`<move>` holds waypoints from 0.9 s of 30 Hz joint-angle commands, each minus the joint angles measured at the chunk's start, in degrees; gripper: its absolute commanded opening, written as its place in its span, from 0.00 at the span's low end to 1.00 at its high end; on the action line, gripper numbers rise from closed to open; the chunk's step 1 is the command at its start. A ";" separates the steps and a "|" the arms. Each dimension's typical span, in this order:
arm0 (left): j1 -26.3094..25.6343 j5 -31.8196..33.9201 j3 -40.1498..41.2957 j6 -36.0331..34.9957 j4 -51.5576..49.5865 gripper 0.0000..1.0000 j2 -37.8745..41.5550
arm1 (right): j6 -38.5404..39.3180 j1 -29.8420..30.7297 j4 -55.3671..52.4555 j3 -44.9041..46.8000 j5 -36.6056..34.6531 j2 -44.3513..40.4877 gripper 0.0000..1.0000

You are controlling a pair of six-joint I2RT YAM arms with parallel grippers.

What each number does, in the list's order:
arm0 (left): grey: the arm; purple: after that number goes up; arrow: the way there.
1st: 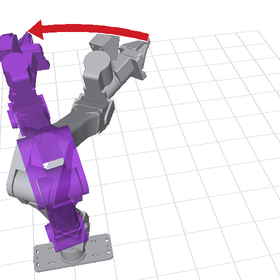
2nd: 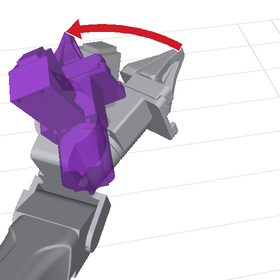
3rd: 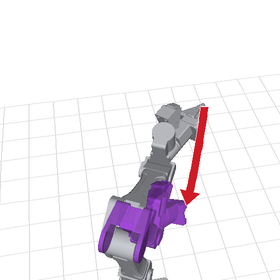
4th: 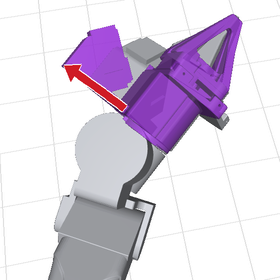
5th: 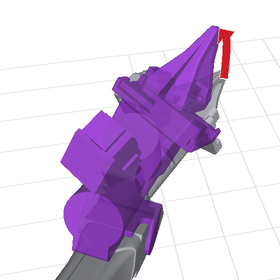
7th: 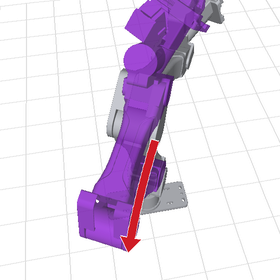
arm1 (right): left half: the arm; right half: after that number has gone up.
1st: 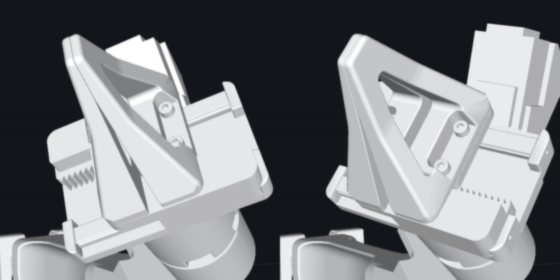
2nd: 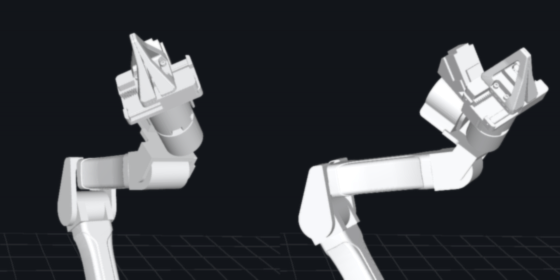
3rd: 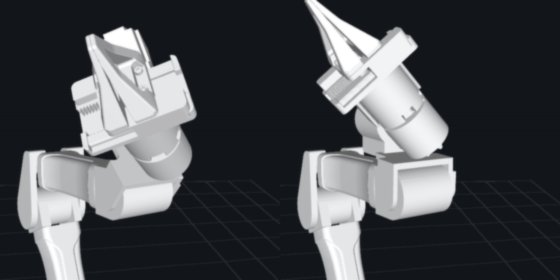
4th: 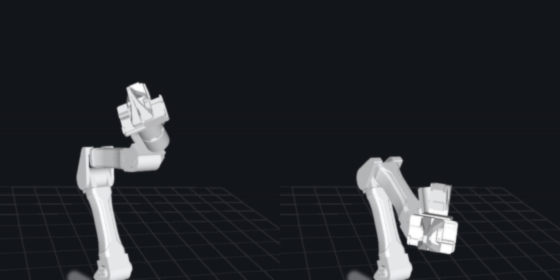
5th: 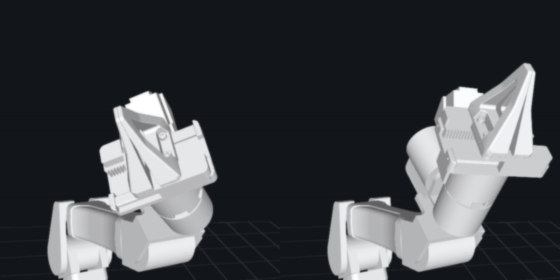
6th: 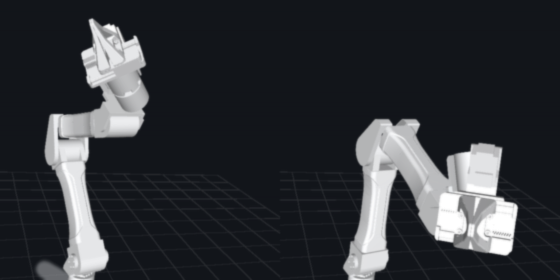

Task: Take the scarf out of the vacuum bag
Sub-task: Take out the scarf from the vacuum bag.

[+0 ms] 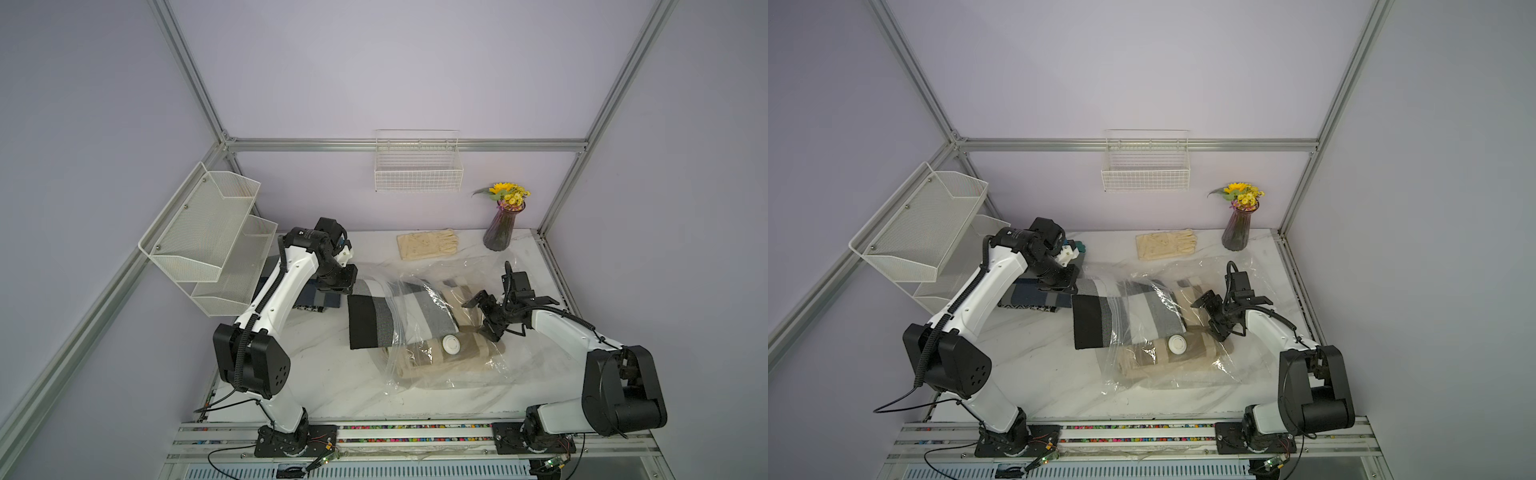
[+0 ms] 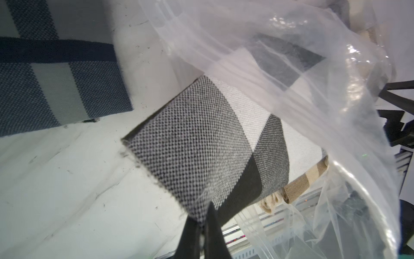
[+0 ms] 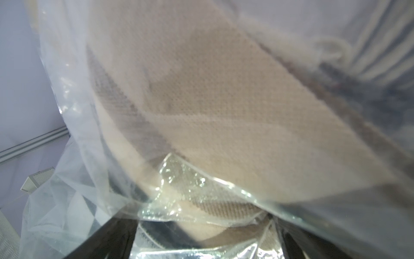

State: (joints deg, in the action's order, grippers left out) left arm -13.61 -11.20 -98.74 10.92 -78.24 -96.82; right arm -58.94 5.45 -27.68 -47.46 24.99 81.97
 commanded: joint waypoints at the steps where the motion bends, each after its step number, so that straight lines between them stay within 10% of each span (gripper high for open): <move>1: 1.45 7.59 -0.42 -0.16 -1.74 0.00 2.53 | -1.05 -0.62 0.14 1.15 -5.38 2.83 0.97; 27: 6.22 39.71 -10.42 3.85 -3.25 0.00 -9.61 | 1.28 -1.40 5.62 0.48 -1.88 9.01 0.97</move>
State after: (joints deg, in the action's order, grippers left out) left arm -8.78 19.49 -105.62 13.08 -80.34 -107.57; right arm -59.07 4.73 -21.30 -48.99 29.34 87.07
